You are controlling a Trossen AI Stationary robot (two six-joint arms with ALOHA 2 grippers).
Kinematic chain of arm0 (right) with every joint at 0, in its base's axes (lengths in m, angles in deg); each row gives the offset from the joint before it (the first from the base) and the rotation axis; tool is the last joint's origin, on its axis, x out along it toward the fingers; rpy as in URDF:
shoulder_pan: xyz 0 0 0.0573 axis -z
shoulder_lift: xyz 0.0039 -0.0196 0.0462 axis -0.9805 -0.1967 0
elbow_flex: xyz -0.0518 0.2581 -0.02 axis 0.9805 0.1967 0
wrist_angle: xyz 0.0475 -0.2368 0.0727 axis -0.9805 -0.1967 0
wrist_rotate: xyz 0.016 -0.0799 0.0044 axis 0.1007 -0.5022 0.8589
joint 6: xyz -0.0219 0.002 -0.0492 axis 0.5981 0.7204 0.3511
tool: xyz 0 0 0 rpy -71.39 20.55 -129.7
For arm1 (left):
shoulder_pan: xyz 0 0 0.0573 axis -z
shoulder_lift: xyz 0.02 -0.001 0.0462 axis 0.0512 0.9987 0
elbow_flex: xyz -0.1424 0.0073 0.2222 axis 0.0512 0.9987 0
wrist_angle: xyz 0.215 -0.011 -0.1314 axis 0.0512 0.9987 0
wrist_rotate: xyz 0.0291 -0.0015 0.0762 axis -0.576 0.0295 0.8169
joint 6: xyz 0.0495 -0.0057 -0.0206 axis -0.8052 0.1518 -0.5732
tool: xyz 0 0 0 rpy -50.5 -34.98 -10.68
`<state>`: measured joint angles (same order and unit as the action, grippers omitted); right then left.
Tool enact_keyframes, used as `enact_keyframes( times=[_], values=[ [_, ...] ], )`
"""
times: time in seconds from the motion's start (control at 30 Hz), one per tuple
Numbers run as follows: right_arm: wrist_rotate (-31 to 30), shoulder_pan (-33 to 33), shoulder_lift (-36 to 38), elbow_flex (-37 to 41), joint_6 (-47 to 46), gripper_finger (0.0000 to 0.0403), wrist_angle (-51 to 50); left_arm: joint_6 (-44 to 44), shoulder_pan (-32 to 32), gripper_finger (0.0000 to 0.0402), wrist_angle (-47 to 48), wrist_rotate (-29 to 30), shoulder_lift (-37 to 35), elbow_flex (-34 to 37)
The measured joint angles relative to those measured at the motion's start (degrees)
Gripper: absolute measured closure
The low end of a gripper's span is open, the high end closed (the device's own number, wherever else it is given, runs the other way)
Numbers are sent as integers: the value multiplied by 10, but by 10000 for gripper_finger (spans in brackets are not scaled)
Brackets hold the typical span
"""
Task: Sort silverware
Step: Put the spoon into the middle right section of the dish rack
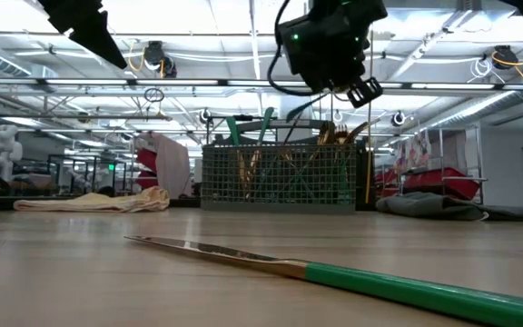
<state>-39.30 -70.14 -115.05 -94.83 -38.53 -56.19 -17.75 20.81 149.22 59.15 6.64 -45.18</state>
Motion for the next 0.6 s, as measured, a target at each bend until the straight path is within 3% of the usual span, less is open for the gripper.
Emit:
enact_keyframes(
  times=[0.1, 0.33, 0.6],
  values=[
    [-40, 7, -4, 0, 65, 403, 10, 0, 0, 393, -4, 0, 0, 0],
    [-38, 42, -5, 0, 154, 403, 36, -1, 0, 393, -12, 9, 0, 0],
    [-35, 75, -5, 0, 283, 403, 149, 0, 0, 393, -12, 14, 0, 0]
  ],
)
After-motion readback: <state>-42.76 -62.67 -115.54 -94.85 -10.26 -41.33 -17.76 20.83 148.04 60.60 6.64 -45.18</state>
